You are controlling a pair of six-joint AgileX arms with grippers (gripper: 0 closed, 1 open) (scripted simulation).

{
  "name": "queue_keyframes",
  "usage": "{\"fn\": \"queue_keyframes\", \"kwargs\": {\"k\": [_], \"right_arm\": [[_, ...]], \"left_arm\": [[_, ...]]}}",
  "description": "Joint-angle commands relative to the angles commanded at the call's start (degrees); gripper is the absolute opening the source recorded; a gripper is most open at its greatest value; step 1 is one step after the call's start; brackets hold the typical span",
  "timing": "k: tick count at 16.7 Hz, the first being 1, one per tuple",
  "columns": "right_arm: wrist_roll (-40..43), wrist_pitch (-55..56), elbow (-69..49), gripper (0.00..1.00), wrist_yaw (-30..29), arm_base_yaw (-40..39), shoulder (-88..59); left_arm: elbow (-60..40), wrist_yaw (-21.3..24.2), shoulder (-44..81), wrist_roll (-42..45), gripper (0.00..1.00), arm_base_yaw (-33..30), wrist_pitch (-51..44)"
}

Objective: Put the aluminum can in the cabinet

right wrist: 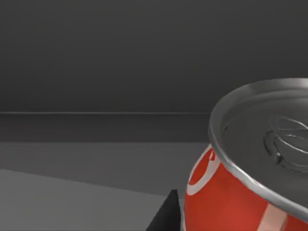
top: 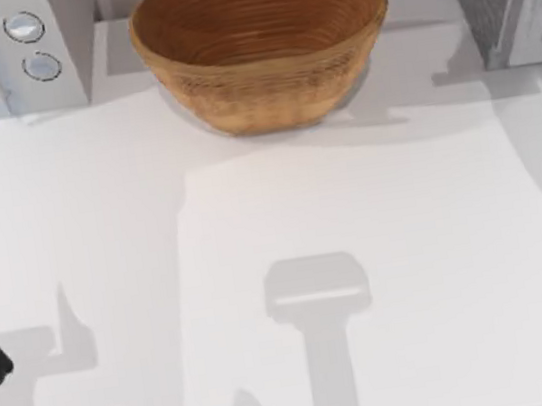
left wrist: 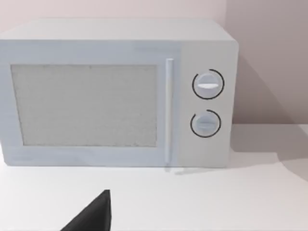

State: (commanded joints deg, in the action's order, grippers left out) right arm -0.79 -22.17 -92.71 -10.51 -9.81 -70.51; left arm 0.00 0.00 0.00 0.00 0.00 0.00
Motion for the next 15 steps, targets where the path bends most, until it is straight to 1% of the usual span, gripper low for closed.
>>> {"fn": "queue_keyframes", "kwargs": {"k": [2,4,11,13,15], "right_arm": [[-0.16,-1.24,-4.70,0.00,-0.48,-0.51,-3.62],[-0.25,-1.86,-6.98,0.00,-0.71,-0.78,-5.43],[-0.32,-2.03,-7.77,0.00,-0.58,-0.55,-6.12],[-0.17,-2.78,-10.96,0.00,-0.32,-0.35,-8.67],[0.07,-3.99,-16.58,0.00,0.05,0.08,-12.79]], "left_arm": [[0.00,0.00,0.00,0.00,1.00,0.00,0.00],[0.00,0.00,0.00,0.00,1.00,0.00,0.00],[0.00,0.00,0.00,0.00,1.00,0.00,0.00],[0.00,0.00,0.00,0.00,1.00,0.00,0.00],[0.00,0.00,0.00,0.00,1.00,0.00,0.00]]}}
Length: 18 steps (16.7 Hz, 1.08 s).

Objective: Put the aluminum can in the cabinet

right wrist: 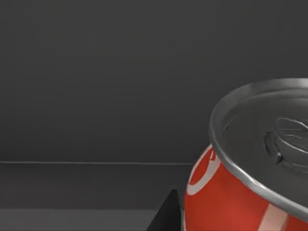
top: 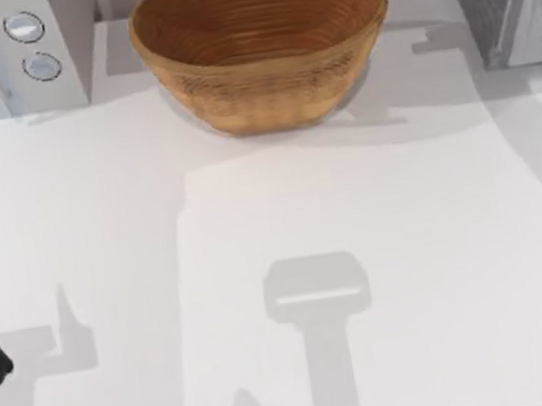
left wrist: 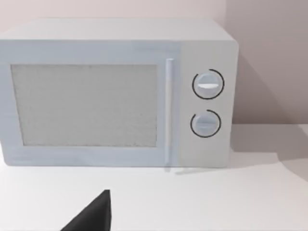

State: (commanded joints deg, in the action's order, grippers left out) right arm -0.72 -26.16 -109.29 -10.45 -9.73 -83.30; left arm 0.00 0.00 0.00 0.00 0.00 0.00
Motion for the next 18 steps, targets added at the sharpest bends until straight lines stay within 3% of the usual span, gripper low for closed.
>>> {"fn": "queue_keyframes", "kwargs": {"k": [11,18], "right_arm": [[-0.01,-10.73,-43.64,0.00,2.90,3.59,-31.55],[-0.31,-12.59,-48.75,0.00,3.42,4.15,-36.20]], "left_arm": [[0.00,0.00,0.00,0.00,1.00,0.00,0.00],[0.00,0.00,0.00,0.00,1.00,0.00,0.00]]}}
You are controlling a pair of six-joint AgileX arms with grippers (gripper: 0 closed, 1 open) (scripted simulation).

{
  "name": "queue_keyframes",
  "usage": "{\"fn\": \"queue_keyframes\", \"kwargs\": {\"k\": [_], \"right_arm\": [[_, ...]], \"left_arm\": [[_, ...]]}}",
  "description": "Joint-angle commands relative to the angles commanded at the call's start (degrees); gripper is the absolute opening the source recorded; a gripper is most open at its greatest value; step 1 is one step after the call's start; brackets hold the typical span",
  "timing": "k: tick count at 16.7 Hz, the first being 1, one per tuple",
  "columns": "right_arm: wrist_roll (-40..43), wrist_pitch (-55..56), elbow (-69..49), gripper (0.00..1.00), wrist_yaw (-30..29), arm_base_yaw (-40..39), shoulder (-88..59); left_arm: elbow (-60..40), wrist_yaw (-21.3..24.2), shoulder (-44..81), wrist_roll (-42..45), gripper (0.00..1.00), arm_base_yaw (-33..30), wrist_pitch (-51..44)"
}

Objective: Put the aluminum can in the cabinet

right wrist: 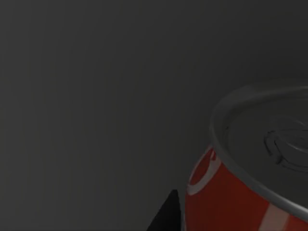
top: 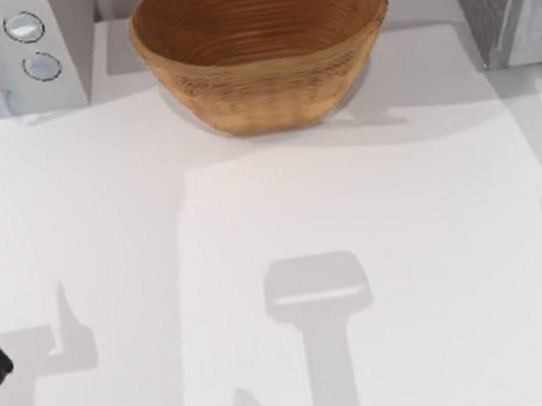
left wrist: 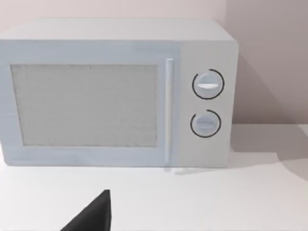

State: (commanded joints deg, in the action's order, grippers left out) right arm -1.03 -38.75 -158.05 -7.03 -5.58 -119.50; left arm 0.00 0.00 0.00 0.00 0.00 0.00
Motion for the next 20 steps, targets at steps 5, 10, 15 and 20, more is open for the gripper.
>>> {"fn": "queue_keyframes", "kwargs": {"k": [5,10,15,20], "right_arm": [[0.00,0.00,0.00,0.30,0.00,0.00,0.00],[0.00,0.00,0.00,0.68,0.00,0.00,0.00],[0.00,0.00,0.00,1.00,0.00,0.00,0.00],[0.00,0.00,0.00,1.00,0.00,0.00,0.00]], "left_arm": [[0.00,0.00,0.00,0.00,1.00,0.00,0.00],[0.00,0.00,0.00,0.00,1.00,0.00,0.00],[0.00,0.00,0.00,0.00,1.00,0.00,0.00],[0.00,0.00,0.00,0.00,1.00,0.00,0.00]]}}
